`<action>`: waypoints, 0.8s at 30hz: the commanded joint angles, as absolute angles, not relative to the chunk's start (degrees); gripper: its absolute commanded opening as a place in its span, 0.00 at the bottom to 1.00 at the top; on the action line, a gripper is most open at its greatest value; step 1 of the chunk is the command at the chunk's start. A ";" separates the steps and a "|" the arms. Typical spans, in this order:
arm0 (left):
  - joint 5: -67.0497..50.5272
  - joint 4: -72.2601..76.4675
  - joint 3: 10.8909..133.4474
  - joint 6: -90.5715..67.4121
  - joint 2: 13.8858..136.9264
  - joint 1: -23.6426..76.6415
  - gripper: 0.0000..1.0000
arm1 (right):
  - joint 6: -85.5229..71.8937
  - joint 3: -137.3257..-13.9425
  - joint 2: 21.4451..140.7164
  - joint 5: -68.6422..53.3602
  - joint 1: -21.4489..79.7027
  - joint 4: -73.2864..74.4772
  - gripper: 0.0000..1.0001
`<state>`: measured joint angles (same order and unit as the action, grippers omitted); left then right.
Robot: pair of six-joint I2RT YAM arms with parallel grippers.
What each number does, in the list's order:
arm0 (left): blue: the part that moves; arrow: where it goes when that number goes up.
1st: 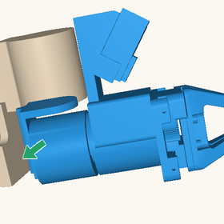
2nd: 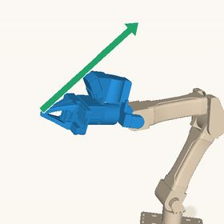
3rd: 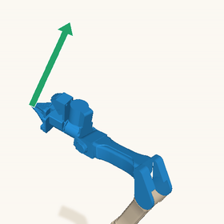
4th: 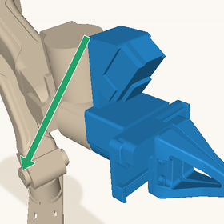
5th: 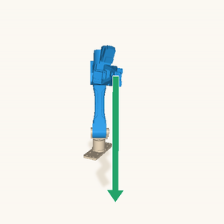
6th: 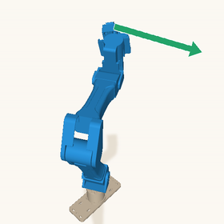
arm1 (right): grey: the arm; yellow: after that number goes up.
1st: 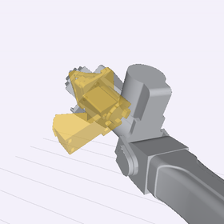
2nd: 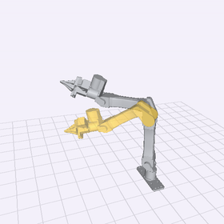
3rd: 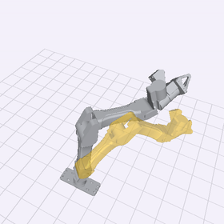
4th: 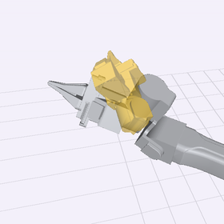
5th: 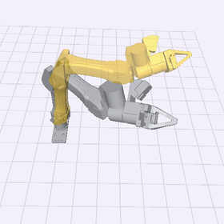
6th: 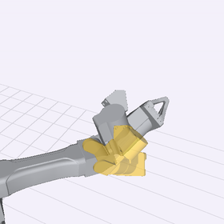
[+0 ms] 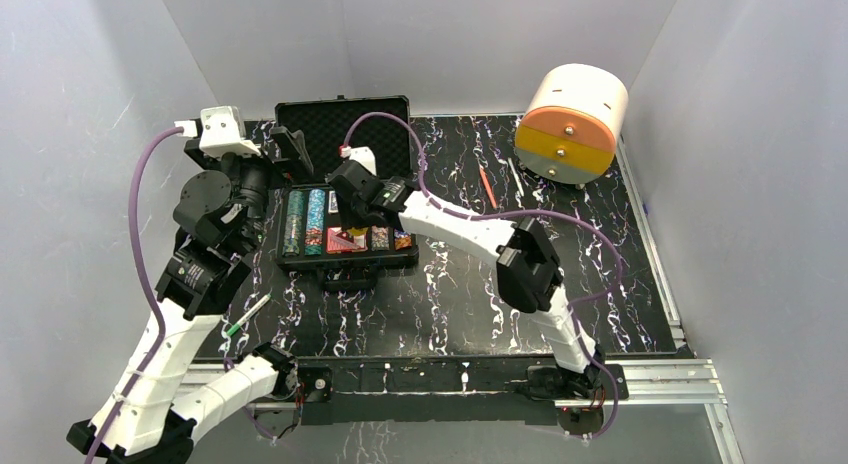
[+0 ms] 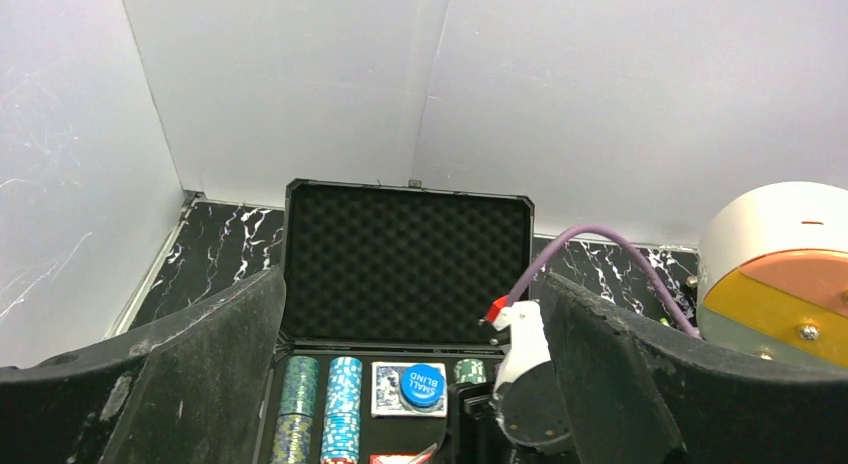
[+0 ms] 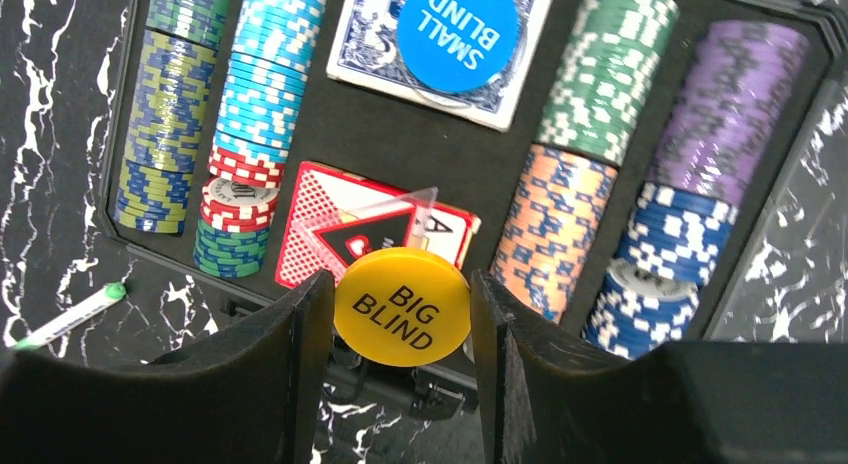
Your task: Pack up texas hold em set
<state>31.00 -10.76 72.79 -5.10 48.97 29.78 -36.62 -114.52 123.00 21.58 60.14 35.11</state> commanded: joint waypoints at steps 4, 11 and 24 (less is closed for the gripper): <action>32.80 -10.99 74.12 -4.35 47.82 29.69 0.98 | -29.63 -125.38 129.29 18.27 60.53 33.72 0.56; 32.70 -11.85 74.14 -4.39 47.77 29.68 0.98 | -29.82 -126.10 131.64 16.78 60.73 33.53 0.58; 33.04 -12.96 75.03 -4.07 47.02 29.64 0.98 | -28.47 -127.16 133.73 12.83 60.64 32.98 0.65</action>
<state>31.88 -12.88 72.82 -4.91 48.40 29.78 -29.54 -123.68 132.64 14.13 60.47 34.94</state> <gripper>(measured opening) 0.983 0.618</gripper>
